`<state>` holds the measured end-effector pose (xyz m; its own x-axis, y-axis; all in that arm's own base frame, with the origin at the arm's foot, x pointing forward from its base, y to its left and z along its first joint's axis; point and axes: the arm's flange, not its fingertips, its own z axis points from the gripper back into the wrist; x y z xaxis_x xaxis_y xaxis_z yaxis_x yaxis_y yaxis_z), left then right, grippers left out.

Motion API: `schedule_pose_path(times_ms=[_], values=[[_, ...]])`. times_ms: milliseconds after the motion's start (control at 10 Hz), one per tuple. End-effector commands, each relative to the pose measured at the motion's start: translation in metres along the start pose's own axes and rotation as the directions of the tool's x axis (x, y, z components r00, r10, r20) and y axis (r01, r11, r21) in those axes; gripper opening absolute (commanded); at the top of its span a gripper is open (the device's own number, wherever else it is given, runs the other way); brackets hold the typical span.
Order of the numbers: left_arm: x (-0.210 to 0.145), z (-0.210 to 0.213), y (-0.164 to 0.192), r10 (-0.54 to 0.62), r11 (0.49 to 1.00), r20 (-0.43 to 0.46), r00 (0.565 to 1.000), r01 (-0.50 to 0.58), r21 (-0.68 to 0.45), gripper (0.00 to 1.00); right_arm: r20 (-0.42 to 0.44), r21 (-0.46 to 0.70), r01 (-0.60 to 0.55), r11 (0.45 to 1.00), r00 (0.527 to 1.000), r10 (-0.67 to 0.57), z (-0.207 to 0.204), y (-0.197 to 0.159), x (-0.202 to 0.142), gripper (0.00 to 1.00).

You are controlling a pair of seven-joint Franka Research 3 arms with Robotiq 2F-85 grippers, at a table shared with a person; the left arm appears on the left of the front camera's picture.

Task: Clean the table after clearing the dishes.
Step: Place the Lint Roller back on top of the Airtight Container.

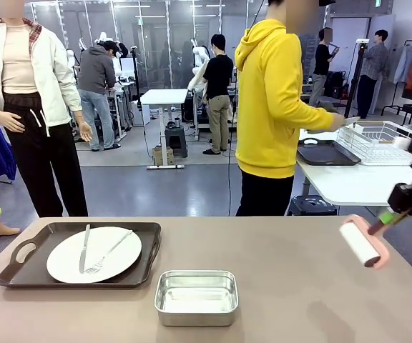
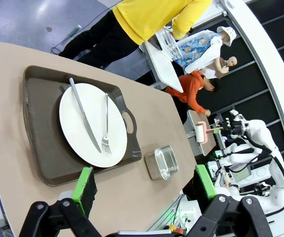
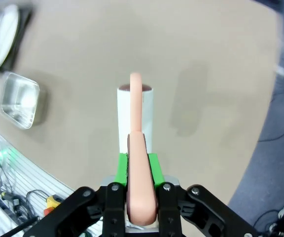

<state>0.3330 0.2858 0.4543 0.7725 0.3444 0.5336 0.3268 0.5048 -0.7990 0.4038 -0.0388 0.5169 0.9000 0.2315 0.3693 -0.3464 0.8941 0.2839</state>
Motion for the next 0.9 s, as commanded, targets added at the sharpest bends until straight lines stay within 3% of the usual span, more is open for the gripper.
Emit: schedule_pose_path(times_ms=[0, 200, 400, 700, 800], values=[[-0.002, 0.003, -0.001, -0.011, 1.000, -0.005, 1.000, 0.011, -0.007, 1.00, -0.031, 0.059, -0.244, 0.968, 0.969, 0.246, 0.013, 0.051, 0.025, 0.20], [-0.002, 0.003, -0.001, -0.011, 1.000, -0.005, 1.000, 0.011, -0.007, 1.00, -0.111, 0.085, -0.483, 0.871, 0.865, 0.490, 0.004, 0.127, 0.062, 0.20], [-0.002, 0.003, -0.001, -0.011, 1.000, -0.005, 1.000, 0.011, -0.007, 1.00, -0.210, 0.091, -0.701, 0.708, 0.681, 0.701, -0.021, 0.224, 0.101, 0.20], [-0.002, 0.003, -0.001, -0.011, 1.000, -0.005, 1.000, 0.011, -0.007, 1.00, -0.307, 0.152, -0.875, 0.459, 0.400, 0.864, -0.093, 0.338, 0.115, 0.20], [-0.002, 0.003, -0.001, -0.011, 1.000, -0.005, 1.000, 0.011, -0.007, 1.00, -0.314, 0.201, -0.891, 0.406, 0.334, 0.889, -0.119, 0.362, 0.112, 0.20]])
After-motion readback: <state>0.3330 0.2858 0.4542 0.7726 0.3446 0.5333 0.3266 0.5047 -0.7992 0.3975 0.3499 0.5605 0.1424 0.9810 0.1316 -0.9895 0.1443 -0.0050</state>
